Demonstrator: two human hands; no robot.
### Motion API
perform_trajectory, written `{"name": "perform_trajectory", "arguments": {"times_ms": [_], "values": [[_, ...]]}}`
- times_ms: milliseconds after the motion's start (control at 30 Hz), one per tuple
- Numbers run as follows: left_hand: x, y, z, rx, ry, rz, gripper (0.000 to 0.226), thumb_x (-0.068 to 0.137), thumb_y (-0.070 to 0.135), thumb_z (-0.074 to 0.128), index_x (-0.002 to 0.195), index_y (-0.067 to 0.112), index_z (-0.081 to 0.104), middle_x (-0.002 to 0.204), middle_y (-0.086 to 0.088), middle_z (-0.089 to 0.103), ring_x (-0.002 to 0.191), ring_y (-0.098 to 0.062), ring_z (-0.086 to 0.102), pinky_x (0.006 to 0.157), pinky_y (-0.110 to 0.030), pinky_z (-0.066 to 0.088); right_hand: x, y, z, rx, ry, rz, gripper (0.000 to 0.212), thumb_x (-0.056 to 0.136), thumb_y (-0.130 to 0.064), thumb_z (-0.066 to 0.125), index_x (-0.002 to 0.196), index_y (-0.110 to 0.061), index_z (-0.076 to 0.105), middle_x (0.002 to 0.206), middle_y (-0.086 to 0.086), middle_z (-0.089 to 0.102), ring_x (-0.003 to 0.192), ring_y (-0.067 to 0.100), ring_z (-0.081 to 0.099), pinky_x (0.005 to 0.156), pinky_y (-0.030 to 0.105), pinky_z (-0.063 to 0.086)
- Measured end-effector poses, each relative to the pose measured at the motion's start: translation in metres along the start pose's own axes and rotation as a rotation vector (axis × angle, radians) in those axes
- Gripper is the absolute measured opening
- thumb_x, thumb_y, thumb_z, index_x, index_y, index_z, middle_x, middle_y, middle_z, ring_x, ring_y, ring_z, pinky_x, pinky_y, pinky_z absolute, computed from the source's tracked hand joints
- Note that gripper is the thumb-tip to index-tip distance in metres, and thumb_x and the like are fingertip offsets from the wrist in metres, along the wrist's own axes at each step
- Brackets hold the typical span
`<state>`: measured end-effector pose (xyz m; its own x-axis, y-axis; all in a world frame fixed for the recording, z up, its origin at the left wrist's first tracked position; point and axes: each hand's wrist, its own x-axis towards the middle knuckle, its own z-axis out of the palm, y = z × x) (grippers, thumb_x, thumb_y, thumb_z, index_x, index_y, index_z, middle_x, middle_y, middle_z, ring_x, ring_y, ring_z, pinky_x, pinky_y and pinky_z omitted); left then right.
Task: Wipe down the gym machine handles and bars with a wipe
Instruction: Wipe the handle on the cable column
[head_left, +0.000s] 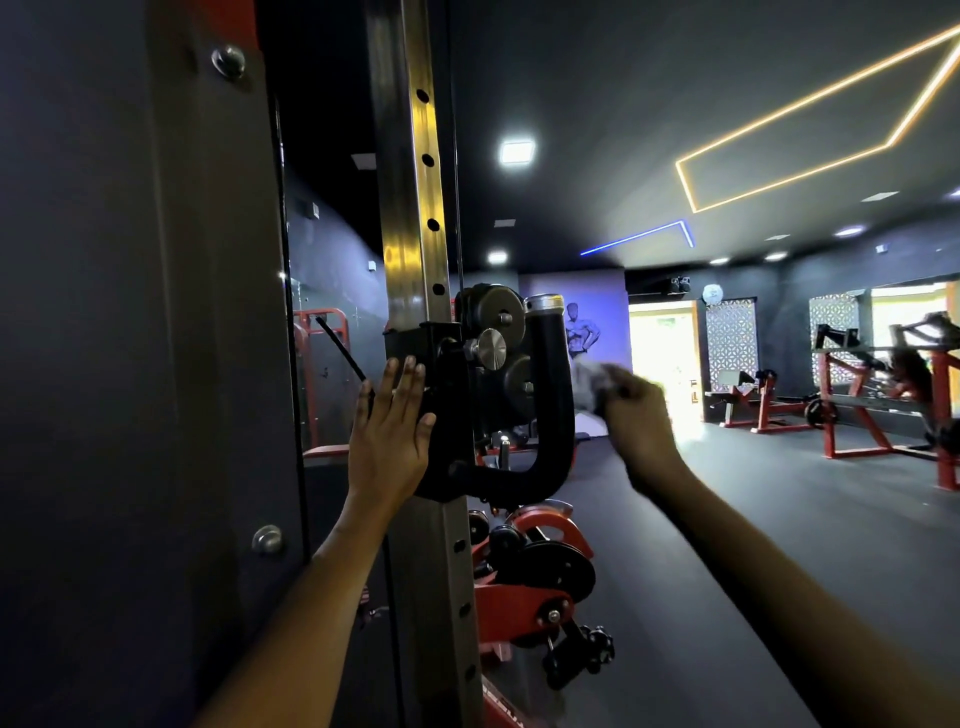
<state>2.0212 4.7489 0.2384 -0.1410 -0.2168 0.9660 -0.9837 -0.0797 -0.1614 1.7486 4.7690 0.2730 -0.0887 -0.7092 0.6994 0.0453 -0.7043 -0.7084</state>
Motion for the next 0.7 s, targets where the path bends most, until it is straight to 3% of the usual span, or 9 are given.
{"name": "perform_trajectory", "arguments": {"times_ms": [67,167,200,267,367,467,533,633,700], "values": [[0.001,-0.001,0.001,0.007,-0.002,0.002,0.056,0.101,0.033,0.026,0.152,0.01,0.022,0.159,-0.008,0.023,0.15,-0.013,-0.004,0.121,-0.035,-0.008,0.021,-0.032,0.007,-0.119,0.198,-0.265,0.03,0.088,-0.001,0.047,0.101,-0.013,0.071,0.089,0.007,0.07,0.082,0.011,0.059,0.076,0.026,0.047],[0.0,0.0,0.0,0.007,0.003,0.004,0.056,0.101,0.033,0.026,0.151,0.009,0.023,0.159,-0.008,0.024,0.149,-0.012,-0.005,0.121,-0.034,-0.008,0.017,-0.034,0.023,-0.379,0.113,-0.682,0.045,0.08,-0.005,0.038,0.113,-0.01,0.067,0.112,0.002,0.06,0.101,0.011,0.053,0.092,0.011,0.038],[0.0,0.0,0.0,0.002,0.004,0.006,0.056,0.101,0.033,0.027,0.151,0.009,0.024,0.158,-0.008,0.025,0.149,-0.011,-0.005,0.121,-0.034,-0.008,0.009,-0.022,0.024,-0.496,0.096,-0.756,0.043,0.083,-0.009,0.038,0.116,-0.01,0.066,0.117,0.006,0.057,0.106,0.015,0.051,0.096,0.012,0.037],[0.0,-0.001,-0.001,-0.01,0.003,0.006,0.056,0.101,0.033,0.027,0.151,0.008,0.025,0.158,-0.009,0.025,0.149,-0.01,-0.007,0.121,-0.034,-0.008,-0.018,0.007,0.017,-0.587,0.048,-0.792,0.035,0.091,-0.011,0.044,0.12,-0.01,0.063,0.12,0.013,0.056,0.112,0.024,0.051,0.098,0.028,0.043],[-0.001,-0.001,-0.001,-0.005,-0.006,0.004,0.056,0.101,0.034,0.026,0.151,0.008,0.025,0.158,-0.009,0.025,0.149,-0.011,-0.007,0.121,-0.034,-0.009,-0.059,0.034,0.004,-0.776,-0.001,-1.013,0.033,0.086,-0.005,0.044,0.111,0.001,0.065,0.112,0.013,0.057,0.104,0.025,0.048,0.077,0.034,0.055],[-0.001,0.0,-0.001,-0.009,0.004,-0.003,0.056,0.101,0.033,0.026,0.151,0.009,0.024,0.158,-0.008,0.025,0.149,-0.011,-0.005,0.121,-0.034,-0.009,-0.047,0.01,0.001,-0.746,-0.018,-0.999,0.026,0.084,-0.002,0.049,0.102,0.0,0.068,0.104,0.016,0.062,0.101,0.025,0.05,0.069,0.039,0.057],[-0.001,0.002,-0.002,0.002,0.006,-0.007,0.055,0.101,0.033,0.026,0.151,0.009,0.024,0.158,-0.008,0.026,0.149,-0.011,-0.006,0.121,-0.034,-0.009,-0.016,-0.023,0.005,-0.678,0.025,-1.01,0.026,0.085,-0.001,0.05,0.105,-0.001,0.067,0.111,0.018,0.063,0.11,0.029,0.052,0.084,0.042,0.053],[-0.001,0.002,-0.004,0.01,-0.019,-0.007,0.055,0.103,0.035,0.021,0.151,0.009,0.023,0.158,-0.008,0.026,0.149,-0.011,-0.007,0.12,-0.033,-0.01,0.018,-0.044,0.011,-0.922,-0.144,-1.23,0.033,0.083,-0.008,0.044,0.109,-0.007,0.065,0.11,0.012,0.066,0.119,0.033,0.054,0.1,0.05,0.04],[-0.002,0.0,-0.006,0.007,-0.042,-0.002,0.055,0.104,0.037,0.018,0.151,0.009,0.024,0.158,-0.007,0.026,0.149,-0.011,-0.006,0.12,-0.032,-0.01,0.01,-0.027,0.009,-1.058,-0.23,-1.293,0.033,0.077,-0.002,0.056,0.108,-0.009,0.061,0.104,0.011,0.068,0.116,0.031,0.057,0.103,0.052,0.035]]}}
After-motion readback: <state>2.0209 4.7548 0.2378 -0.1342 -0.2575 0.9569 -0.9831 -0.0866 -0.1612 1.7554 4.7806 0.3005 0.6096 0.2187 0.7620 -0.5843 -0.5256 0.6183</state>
